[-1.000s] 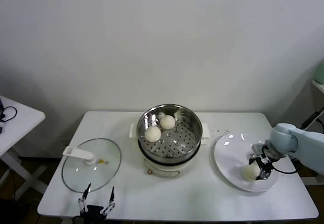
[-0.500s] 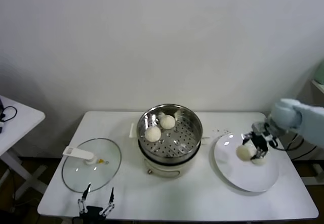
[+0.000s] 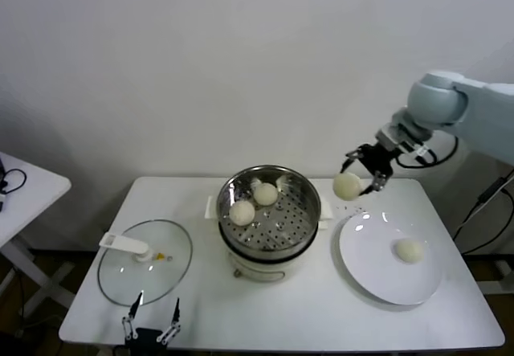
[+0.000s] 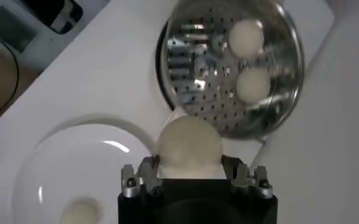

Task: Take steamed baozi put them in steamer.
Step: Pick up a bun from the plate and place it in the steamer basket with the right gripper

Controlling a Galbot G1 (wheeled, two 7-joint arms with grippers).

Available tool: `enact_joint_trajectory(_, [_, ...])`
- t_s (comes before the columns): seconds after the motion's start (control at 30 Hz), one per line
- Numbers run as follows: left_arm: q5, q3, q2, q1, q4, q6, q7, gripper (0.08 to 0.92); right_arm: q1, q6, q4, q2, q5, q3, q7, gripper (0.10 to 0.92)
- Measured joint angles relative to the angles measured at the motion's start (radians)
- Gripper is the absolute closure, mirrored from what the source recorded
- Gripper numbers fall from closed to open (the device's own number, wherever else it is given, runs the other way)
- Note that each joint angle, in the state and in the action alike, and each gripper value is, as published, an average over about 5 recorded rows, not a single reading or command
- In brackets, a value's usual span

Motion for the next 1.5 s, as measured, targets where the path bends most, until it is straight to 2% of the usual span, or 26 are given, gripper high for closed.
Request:
enact_joint_trajectory(0.33, [0.005,0.004,0.0,0.006,-0.004,-0.001,-0.002,0.177,-0.04,0.09,0.052,0.182,-0.133,0.037,0.04,0.313])
enact_joint_trajectory(0.7, [-0.001,-0.003,0.0,0.006,-0.01,0.002,-0.003,0.177,-0.206,0.135,-0.005,0.354,-0.31,0.081,0.097,0.313])
enact_joint_trajectory(1.2, [-0.004,-0.003,0.0,0.005,-0.013,0.003,-0.002,0.177,-0.343,0.17,-0.093,0.451,-0.399,0.098,0.108,0.311])
enact_joint_trajectory(1.5, [-0.004,-0.008,0.0,0.008,-0.015,0.004,-0.002,0.177,-0.363,0.19,-0.114,0.462,-0.39,0.105,0.114,0.21])
